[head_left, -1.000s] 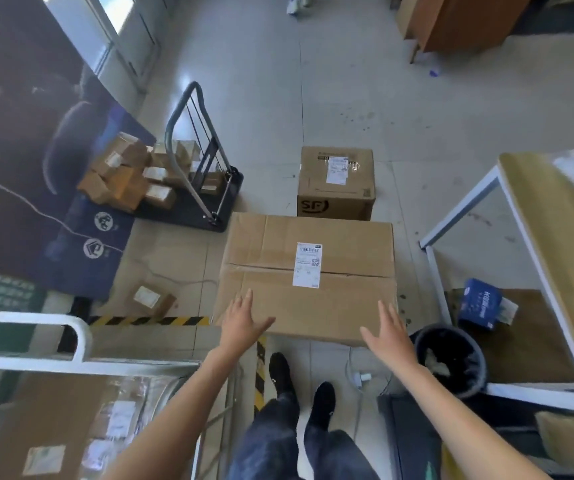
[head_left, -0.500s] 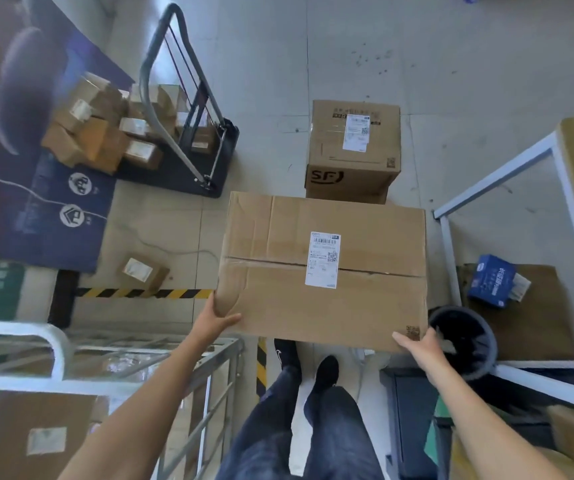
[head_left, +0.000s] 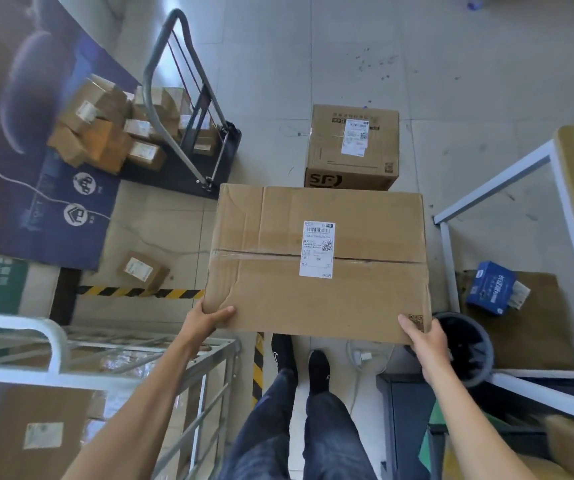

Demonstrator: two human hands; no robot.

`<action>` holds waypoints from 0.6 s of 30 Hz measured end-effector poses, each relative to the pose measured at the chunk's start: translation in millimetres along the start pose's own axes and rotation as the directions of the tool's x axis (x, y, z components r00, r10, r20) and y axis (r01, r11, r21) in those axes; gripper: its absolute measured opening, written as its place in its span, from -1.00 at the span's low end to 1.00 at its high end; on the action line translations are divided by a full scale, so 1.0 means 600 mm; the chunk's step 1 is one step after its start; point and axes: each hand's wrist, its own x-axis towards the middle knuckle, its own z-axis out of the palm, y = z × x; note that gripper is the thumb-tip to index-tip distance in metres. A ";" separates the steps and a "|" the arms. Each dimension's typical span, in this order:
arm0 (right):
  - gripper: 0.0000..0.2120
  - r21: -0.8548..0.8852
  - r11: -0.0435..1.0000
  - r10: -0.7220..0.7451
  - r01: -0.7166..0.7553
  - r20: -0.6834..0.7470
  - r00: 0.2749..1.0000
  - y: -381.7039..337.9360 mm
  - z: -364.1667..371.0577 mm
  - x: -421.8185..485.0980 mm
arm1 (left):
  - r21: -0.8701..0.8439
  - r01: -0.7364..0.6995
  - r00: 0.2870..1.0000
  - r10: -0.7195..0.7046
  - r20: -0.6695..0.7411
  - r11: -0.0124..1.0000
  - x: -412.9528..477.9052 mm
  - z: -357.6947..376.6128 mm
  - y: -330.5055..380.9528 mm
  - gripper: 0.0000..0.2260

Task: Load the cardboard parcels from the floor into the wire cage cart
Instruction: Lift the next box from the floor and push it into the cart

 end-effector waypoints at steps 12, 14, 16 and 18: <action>-0.60 -0.001 0.872 -0.466 0.490 0.304 0.831 -0.262 0.125 -0.137 | -0.262 -0.355 0.856 0.199 -0.477 0.897 -0.277 -0.188 0.017 -0.32; -0.64 0.039 0.827 -0.532 0.561 0.378 0.758 -0.283 0.175 -0.192 | -0.290 -0.402 0.806 0.185 -0.563 0.869 -0.346 -0.231 -0.017 -0.36; -0.55 0.051 0.791 -0.559 0.609 0.464 0.688 -0.297 0.219 -0.253 | -0.322 -0.434 0.747 0.136 -0.651 0.842 -0.415 -0.270 -0.063 -0.41; -0.45 0.035 0.748 -0.570 0.663 0.545 0.615 -0.301 0.268 -0.316 | -0.343 -0.468 0.688 0.093 -0.720 0.815 -0.486 -0.302 -0.121 -0.44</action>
